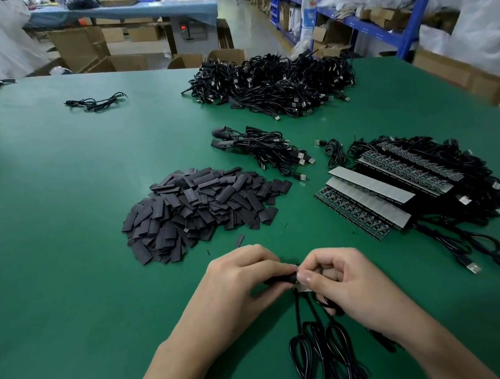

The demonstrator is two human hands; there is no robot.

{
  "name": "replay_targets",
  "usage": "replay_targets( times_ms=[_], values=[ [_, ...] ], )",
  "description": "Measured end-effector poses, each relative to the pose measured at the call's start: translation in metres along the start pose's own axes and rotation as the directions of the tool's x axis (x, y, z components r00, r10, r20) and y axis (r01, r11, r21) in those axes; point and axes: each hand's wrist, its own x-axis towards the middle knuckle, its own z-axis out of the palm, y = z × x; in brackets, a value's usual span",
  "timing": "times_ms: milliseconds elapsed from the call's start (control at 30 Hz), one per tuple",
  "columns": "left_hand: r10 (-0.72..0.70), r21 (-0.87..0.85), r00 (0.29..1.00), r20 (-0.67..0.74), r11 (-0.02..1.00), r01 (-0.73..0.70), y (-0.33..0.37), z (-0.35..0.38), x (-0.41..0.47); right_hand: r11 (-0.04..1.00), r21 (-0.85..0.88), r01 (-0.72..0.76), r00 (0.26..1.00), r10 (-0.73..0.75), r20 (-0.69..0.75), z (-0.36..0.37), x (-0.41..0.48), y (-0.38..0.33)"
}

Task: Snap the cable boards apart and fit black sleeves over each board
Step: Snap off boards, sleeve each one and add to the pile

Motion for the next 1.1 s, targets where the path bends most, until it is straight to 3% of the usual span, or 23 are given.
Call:
replay_targets(
  times_ms=[200,400,967,1033,1100],
  values=[
    [-0.153,-0.09,0.983,-0.103,0.985,0.144,0.002,-0.001,0.002,0.996,0.092,-0.002,1.0,0.002,0.001,-0.005,0.001,-0.001],
    [-0.332,-0.187,0.896,-0.296,0.94,0.286,0.007,-0.002,0.004,0.986,0.164,0.023,0.998,-0.012,-0.068,-0.003,0.001,-0.002],
    [-0.385,-0.221,0.881,-0.276,0.917,0.332,0.014,0.004,0.004,0.995,0.079,0.057,0.987,-0.044,-0.156,0.0,0.001,0.004],
    [-0.46,-0.311,0.852,-0.248,0.871,0.38,0.014,0.005,0.004,0.996,0.057,0.064,0.985,-0.053,-0.166,0.0,0.002,0.005],
    [-0.595,-0.522,0.788,-0.157,0.728,0.445,0.014,0.007,0.005,0.997,0.032,0.068,0.983,-0.061,-0.176,0.001,0.003,0.005]
  ],
)
